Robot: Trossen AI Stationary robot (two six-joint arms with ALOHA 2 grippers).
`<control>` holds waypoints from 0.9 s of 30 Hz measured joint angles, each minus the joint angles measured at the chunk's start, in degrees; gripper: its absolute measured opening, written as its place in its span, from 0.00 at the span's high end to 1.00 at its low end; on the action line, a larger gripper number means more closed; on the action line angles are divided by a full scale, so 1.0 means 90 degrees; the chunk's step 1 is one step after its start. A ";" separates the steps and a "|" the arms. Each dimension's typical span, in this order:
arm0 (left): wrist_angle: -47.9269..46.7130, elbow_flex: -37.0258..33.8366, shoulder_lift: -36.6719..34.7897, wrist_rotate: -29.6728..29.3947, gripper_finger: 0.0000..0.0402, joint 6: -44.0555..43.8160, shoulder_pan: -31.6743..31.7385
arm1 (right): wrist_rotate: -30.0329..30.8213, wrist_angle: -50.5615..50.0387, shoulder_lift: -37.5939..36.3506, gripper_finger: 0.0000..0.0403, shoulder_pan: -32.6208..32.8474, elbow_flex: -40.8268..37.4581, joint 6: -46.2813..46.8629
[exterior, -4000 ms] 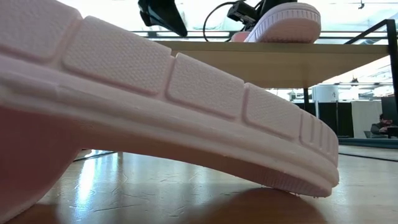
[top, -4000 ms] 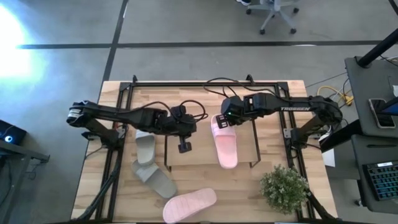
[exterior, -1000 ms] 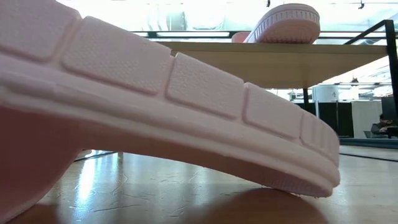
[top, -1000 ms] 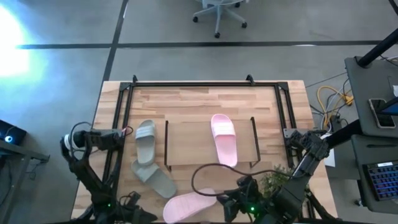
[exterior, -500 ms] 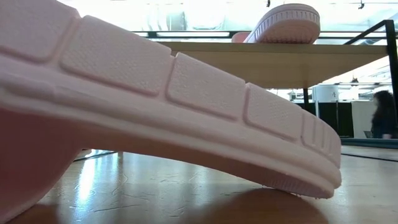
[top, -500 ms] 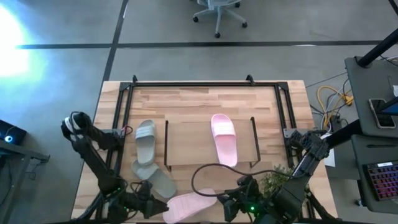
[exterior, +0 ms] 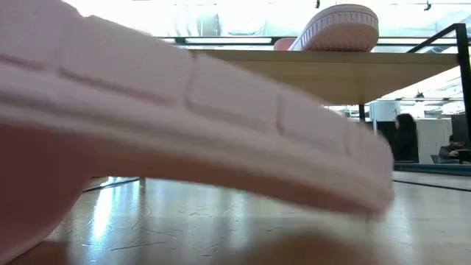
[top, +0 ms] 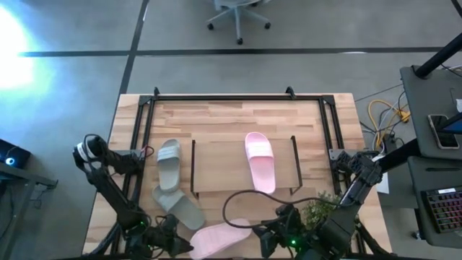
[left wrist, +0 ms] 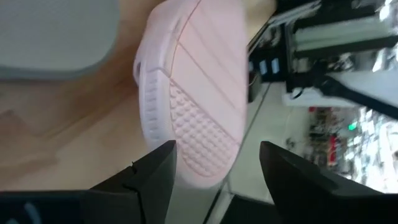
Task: Pick and place slides into the shelf
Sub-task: Put the pink slide on the shelf
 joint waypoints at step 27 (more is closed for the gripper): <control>-0.0039 0.0039 0.0392 0.0195 0.46 -0.0620 -0.0056 | -0.0024 0.0005 0.0000 0.47 0.0029 0.0000 0.0024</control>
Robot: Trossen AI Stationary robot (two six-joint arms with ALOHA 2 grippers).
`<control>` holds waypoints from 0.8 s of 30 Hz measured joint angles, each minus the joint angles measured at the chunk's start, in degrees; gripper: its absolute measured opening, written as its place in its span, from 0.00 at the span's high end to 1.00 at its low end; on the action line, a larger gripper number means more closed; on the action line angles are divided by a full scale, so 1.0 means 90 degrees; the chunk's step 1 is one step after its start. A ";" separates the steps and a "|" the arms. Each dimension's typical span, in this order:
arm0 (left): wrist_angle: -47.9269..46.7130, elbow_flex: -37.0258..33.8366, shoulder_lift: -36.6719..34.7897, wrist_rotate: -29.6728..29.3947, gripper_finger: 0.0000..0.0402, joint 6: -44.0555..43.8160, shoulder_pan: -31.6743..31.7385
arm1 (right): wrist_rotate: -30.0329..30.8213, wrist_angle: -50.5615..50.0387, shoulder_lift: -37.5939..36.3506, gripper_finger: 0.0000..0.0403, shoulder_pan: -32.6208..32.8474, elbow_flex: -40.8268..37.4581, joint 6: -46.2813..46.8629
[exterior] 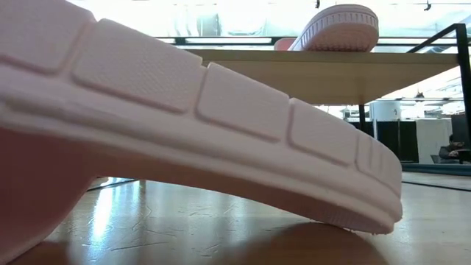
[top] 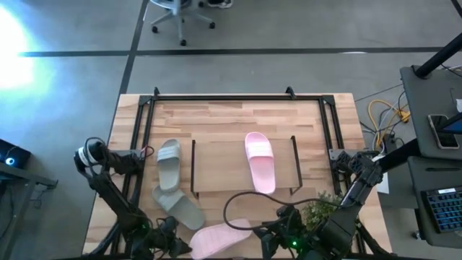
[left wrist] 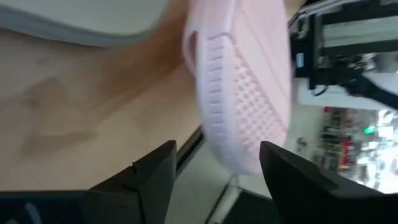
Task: Pick and place slides into the shelf
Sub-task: Put the pink slide on the shelf
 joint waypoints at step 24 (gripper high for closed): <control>0.1415 0.0012 0.0246 -0.0607 0.71 0.1527 0.0387 | 0.0002 0.0019 0.0000 0.47 0.0000 0.0000 0.0002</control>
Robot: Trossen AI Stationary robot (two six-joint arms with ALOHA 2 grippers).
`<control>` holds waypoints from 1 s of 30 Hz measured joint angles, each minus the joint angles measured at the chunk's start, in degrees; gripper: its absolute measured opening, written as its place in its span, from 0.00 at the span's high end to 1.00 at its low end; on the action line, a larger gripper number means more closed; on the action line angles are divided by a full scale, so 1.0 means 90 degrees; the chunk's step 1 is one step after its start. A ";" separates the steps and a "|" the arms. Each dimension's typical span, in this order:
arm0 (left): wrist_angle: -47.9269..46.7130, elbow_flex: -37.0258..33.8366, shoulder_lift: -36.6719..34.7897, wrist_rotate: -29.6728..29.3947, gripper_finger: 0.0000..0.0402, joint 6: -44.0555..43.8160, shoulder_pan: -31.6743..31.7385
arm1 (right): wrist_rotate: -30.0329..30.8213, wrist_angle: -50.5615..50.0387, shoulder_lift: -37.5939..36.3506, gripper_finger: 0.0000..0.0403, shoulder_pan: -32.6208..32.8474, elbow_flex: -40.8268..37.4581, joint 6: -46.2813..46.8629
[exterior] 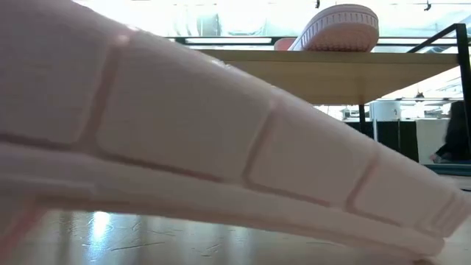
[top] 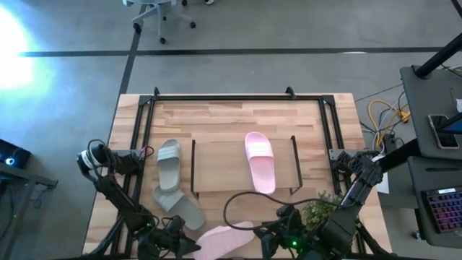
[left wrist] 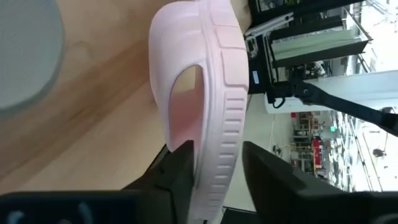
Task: Pick and place slides into the shelf
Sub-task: Put the pink slide on the shelf
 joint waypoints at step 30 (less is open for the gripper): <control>-0.5451 0.3564 -0.1096 0.0232 0.96 0.6441 0.0301 | -0.0001 -0.0153 -0.0218 0.48 0.0077 0.0000 -0.0464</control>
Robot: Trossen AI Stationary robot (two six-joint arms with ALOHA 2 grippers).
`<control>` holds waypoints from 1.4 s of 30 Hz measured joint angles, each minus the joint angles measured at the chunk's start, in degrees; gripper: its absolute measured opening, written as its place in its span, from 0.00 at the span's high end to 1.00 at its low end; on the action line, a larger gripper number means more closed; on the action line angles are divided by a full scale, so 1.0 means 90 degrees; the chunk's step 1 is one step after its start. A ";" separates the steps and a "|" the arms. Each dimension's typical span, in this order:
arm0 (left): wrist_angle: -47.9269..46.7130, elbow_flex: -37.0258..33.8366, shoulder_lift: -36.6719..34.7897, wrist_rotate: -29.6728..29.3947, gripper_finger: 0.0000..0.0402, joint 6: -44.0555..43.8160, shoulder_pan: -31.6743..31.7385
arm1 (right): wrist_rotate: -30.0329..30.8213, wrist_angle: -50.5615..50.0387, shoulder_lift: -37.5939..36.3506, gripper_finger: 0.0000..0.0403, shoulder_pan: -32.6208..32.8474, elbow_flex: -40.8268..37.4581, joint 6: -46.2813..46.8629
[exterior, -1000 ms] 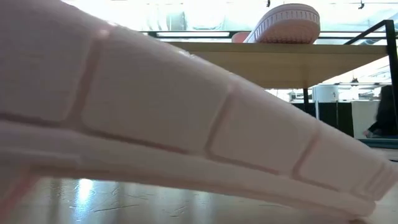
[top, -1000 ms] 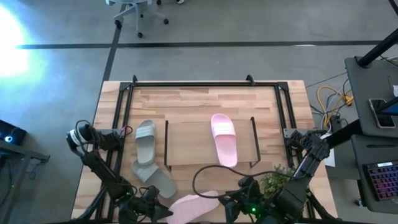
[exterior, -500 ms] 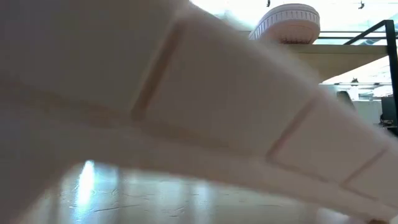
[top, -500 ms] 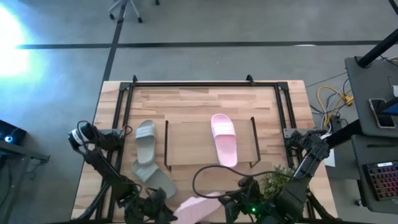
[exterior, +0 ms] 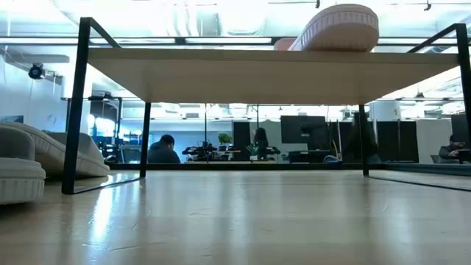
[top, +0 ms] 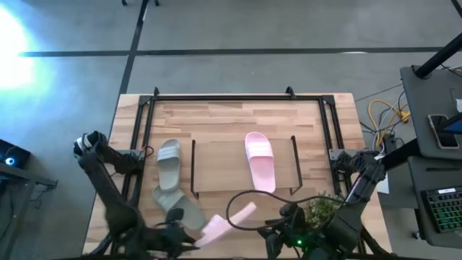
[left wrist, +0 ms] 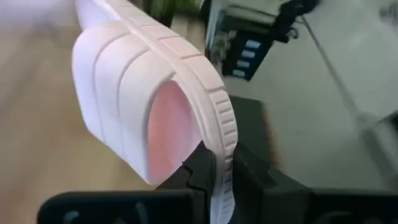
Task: Pick and place slides into the shelf
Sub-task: Put the pink slide on the shelf
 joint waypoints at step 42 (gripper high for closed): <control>-0.5821 0.2080 0.0462 -0.3317 0.95 0.5393 -0.0349 | 0.0878 0.0293 -0.0739 0.48 -0.0129 0.0015 0.1247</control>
